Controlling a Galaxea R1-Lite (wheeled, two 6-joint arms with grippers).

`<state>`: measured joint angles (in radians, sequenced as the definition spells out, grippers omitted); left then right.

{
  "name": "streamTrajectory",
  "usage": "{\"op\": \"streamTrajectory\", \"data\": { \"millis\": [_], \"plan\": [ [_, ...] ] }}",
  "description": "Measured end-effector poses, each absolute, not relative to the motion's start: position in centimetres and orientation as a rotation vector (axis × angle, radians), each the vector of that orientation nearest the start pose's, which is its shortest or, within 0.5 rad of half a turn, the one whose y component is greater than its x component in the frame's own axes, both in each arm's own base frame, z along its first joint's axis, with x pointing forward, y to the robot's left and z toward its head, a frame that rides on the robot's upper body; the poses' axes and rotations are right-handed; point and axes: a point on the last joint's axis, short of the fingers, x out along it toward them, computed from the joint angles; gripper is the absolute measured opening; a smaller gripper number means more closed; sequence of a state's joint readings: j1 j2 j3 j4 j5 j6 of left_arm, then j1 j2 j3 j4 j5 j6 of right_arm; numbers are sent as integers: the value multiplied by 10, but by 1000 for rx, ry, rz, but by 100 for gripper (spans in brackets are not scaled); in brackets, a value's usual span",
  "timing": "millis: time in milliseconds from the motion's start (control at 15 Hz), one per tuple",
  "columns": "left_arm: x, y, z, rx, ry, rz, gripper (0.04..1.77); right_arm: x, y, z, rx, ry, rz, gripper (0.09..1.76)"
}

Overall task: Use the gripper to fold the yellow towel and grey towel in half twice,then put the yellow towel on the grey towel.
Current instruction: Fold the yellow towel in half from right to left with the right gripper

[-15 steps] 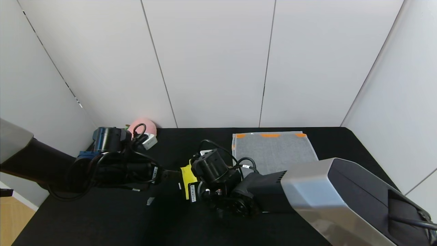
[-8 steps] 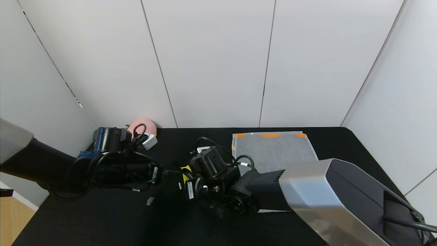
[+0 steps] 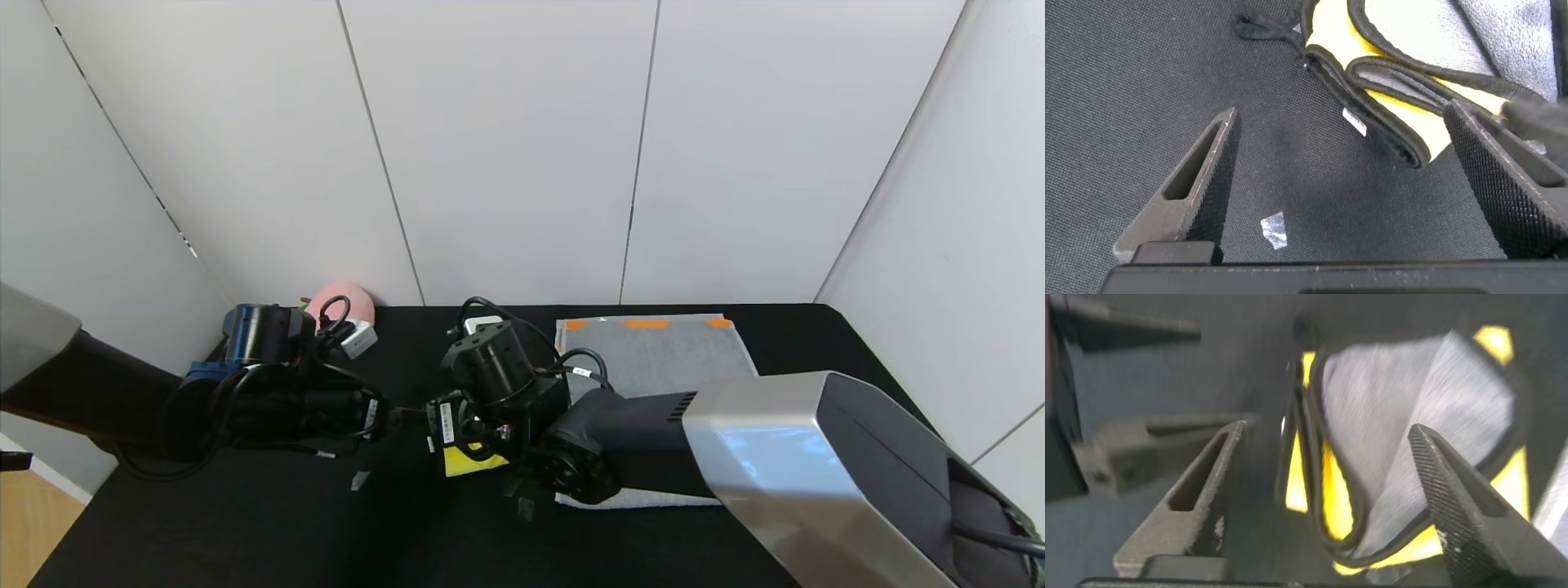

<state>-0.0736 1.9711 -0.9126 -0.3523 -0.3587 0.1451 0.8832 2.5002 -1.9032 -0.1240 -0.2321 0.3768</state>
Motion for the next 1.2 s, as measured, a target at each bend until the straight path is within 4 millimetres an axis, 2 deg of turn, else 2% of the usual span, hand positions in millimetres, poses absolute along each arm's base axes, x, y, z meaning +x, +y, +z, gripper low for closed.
{"op": "streamTrajectory", "data": {
  "millis": [333, 600, 933, 1200],
  "plan": [
    [344, -33, 95, 36, 672, -464, 172, 357, 376, 107, 122, 492, 485, 158],
    [344, -33, 96, 36, 672, -464, 172, 376, 359, 96, 133, 507, 431, 163],
    [343, -33, 96, 37, 669, -464, 172, 384, 356, 74, 123, 546, 411, 167],
    [343, -33, 98, 36, 666, -463, 172, 377, 365, 65, 111, 569, 426, 168]
  ]
}}
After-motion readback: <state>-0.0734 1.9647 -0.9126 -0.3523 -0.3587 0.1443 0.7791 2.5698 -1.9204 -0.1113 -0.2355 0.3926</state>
